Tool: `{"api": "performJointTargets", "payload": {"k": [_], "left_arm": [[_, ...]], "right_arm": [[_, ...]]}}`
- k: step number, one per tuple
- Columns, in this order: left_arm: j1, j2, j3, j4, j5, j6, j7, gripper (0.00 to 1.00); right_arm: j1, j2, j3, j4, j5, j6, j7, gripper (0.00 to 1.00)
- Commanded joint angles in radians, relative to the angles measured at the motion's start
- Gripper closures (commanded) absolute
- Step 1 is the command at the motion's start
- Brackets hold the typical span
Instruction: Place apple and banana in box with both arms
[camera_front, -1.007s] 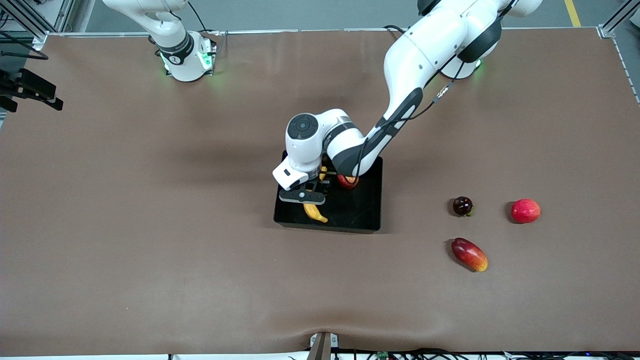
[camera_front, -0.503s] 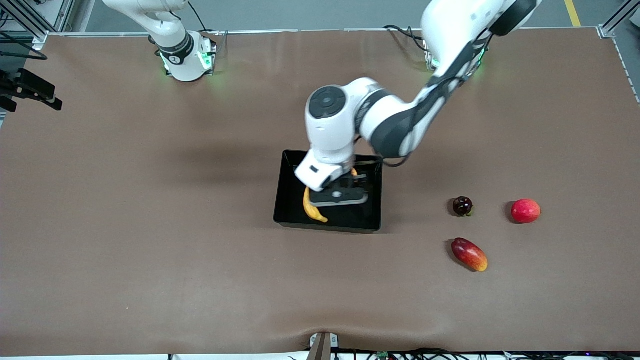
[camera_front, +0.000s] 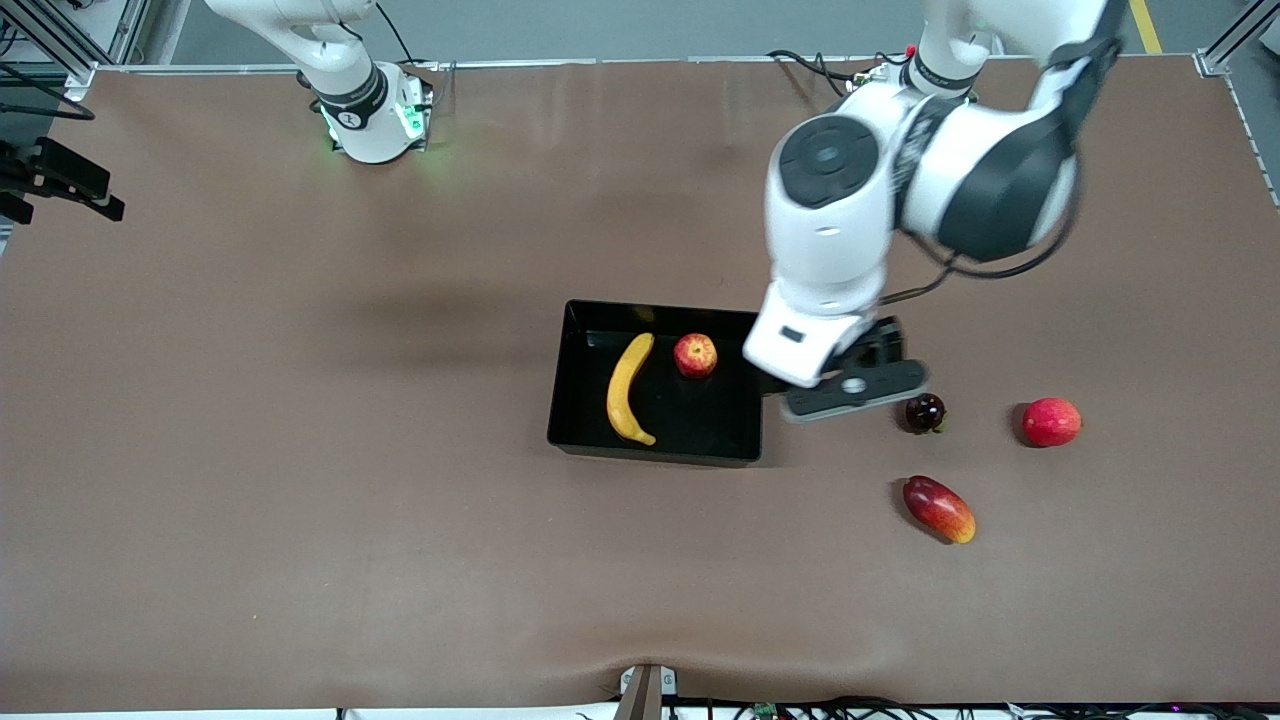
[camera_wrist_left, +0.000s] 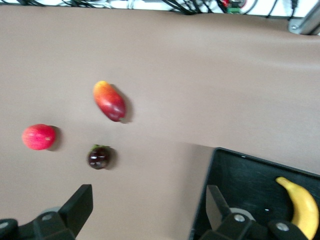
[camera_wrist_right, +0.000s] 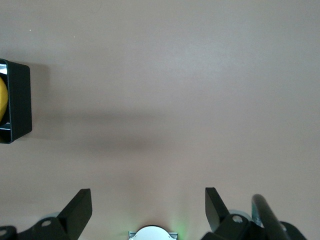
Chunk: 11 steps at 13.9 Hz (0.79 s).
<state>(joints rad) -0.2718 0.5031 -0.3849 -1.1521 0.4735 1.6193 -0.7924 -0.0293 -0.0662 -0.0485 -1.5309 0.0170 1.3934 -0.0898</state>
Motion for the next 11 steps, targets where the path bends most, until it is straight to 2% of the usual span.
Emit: {"api": "performJointTargets", "payload": {"k": [1, 3, 8, 9, 11], "left_arm": [[0.089, -0.081, -0.008, -0.032, -0.022, -0.059, 0.141, 0.00], [0.138, -0.112, -0.006, -0.032, -0.026, -0.101, 0.264, 0.00], [0.255, -0.167, -0.006, -0.037, -0.127, -0.121, 0.359, 0.00], [0.261, -0.184, 0.010, -0.044, -0.147, -0.125, 0.421, 0.00], [0.249, -0.250, 0.108, -0.078, -0.202, -0.153, 0.522, 0.00]], "right_arm": [[-0.014, -0.009, 0.009, -0.006, 0.011, -0.004, -0.001, 0.00], [-0.014, -0.009, 0.009, -0.006, 0.011, -0.004, -0.001, 0.00], [-0.014, -0.009, 0.009, -0.006, 0.011, -0.004, -0.001, 0.00], [-0.014, -0.009, 0.009, -0.006, 0.011, -0.004, -0.001, 0.00], [-0.012, -0.009, 0.009, -0.006, 0.011, -0.004, -0.001, 0.00]]}}
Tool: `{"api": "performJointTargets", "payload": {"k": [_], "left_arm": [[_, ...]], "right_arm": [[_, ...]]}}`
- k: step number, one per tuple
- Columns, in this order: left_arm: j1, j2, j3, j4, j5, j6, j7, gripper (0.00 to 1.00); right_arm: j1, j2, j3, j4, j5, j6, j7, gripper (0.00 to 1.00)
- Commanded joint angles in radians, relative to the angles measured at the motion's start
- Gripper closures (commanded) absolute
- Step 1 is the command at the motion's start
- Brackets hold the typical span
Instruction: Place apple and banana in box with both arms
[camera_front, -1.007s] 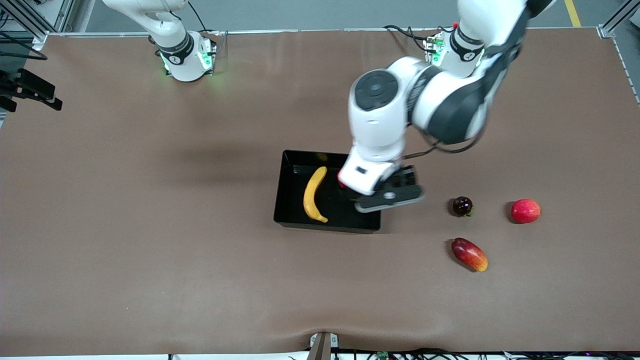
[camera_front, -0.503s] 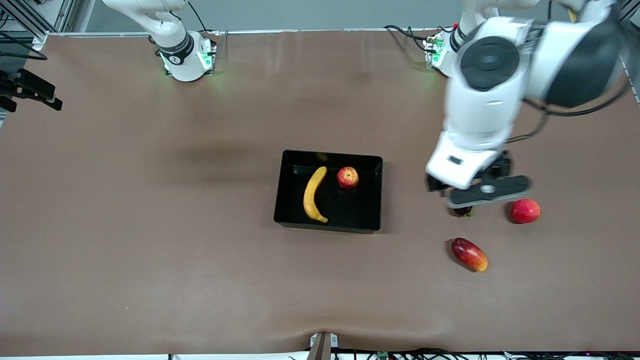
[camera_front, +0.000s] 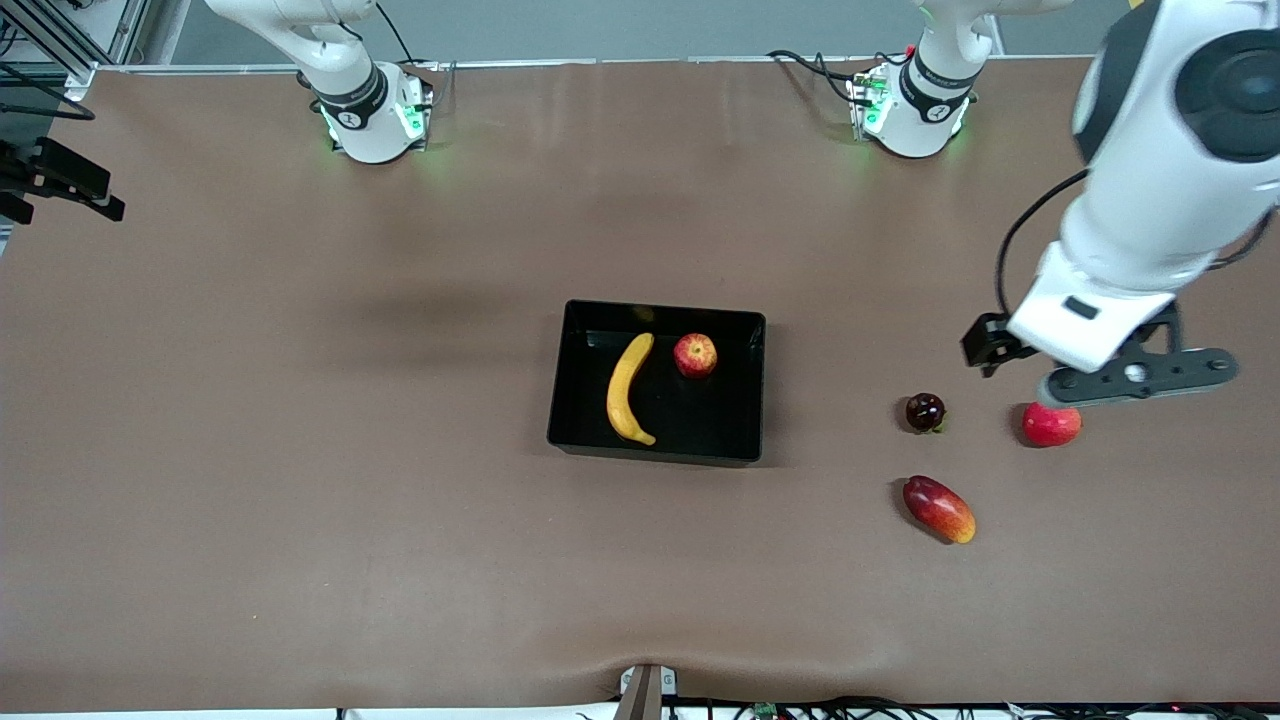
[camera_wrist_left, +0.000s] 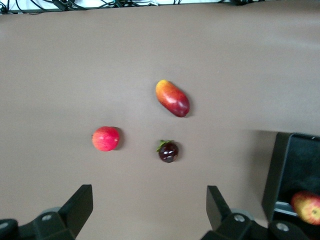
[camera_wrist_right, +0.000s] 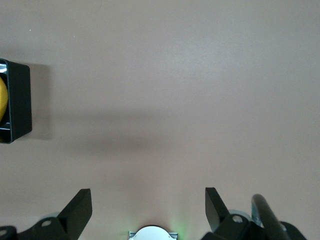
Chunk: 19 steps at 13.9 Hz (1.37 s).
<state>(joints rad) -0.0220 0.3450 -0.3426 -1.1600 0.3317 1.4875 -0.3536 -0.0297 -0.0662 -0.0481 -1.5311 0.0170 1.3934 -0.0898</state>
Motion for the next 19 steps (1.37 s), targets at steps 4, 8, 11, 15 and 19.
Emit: {"api": "performJointTargets", "payload": {"k": [4, 8, 11, 15, 19], "left_arm": [[-0.004, -0.272, 0.213, -0.252, -0.198, 0.011, 0.179, 0.00], [-0.004, -0.438, 0.276, -0.455, -0.281, 0.080, 0.217, 0.00], [0.000, -0.478, 0.277, -0.498, -0.290, 0.076, 0.217, 0.00], [0.005, -0.500, 0.266, -0.500, -0.342, 0.034, 0.217, 0.00], [0.007, -0.500, 0.266, -0.491, -0.349, 0.027, 0.208, 0.00]], "right_arm": [[-0.012, -0.009, 0.008, -0.006, 0.011, -0.005, -0.001, 0.00], [-0.012, -0.009, 0.008, -0.006, 0.011, -0.004, -0.001, 0.00], [-0.010, -0.007, 0.008, -0.006, 0.009, -0.004, -0.001, 0.00], [-0.009, -0.009, 0.010, -0.006, 0.009, -0.004, -0.001, 0.00], [-0.009, -0.009, 0.010, -0.006, 0.009, -0.002, -0.002, 0.00]]}}
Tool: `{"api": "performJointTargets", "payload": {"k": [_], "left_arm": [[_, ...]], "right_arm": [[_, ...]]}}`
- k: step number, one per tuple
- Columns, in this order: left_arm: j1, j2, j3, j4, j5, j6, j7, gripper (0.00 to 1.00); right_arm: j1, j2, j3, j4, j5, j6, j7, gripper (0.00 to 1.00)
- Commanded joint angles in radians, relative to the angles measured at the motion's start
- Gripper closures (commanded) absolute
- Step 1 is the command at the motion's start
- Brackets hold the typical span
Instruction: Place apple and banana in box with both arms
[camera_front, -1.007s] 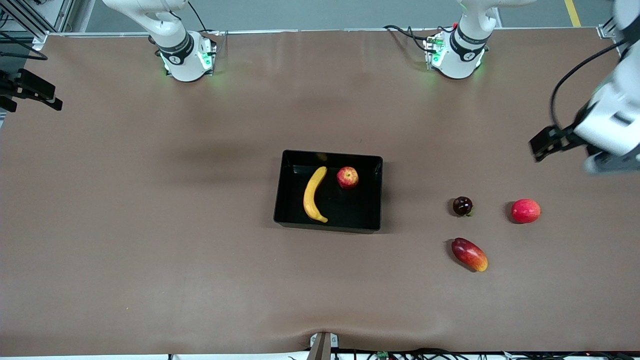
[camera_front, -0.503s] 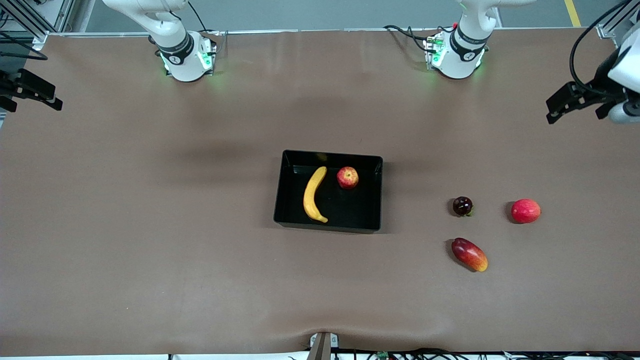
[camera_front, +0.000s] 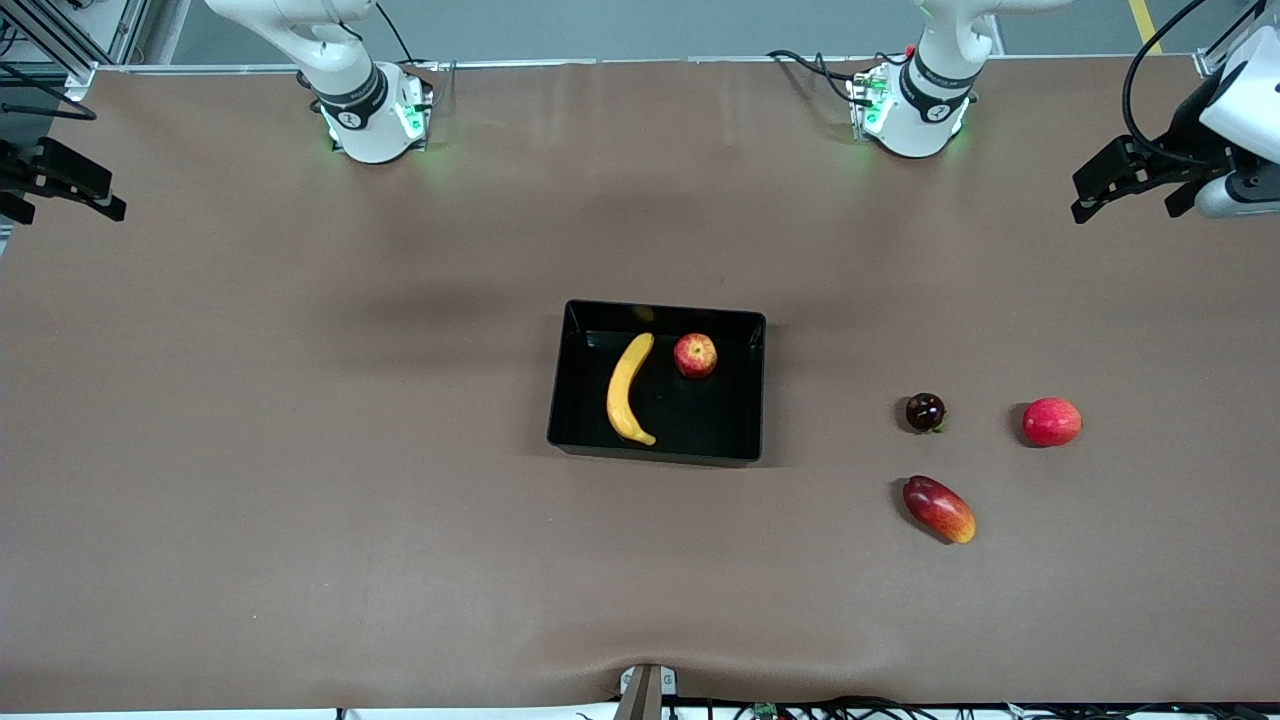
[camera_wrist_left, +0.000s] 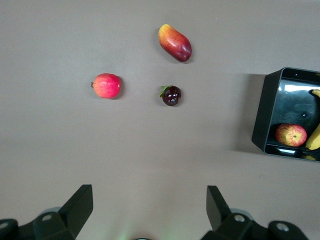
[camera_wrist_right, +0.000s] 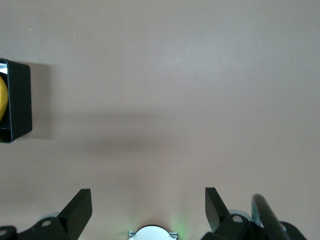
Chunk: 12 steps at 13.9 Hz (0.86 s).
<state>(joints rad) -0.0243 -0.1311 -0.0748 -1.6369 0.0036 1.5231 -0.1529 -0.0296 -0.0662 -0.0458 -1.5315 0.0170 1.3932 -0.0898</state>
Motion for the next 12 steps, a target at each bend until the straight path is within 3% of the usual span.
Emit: {"api": "performJointTargets", "payload": {"k": [1, 12], "left_arm": [[0.009, -0.024, -0.002, -0.015, -0.020, -0.009, 0.000, 0.00], [0.009, -0.008, 0.006, 0.043, -0.011, -0.047, 0.013, 0.00]], "right_arm": [[-0.007, -0.009, 0.007, -0.006, 0.009, -0.002, -0.001, 0.00], [-0.009, -0.011, 0.007, 0.001, 0.009, -0.042, -0.001, 0.00]]}}
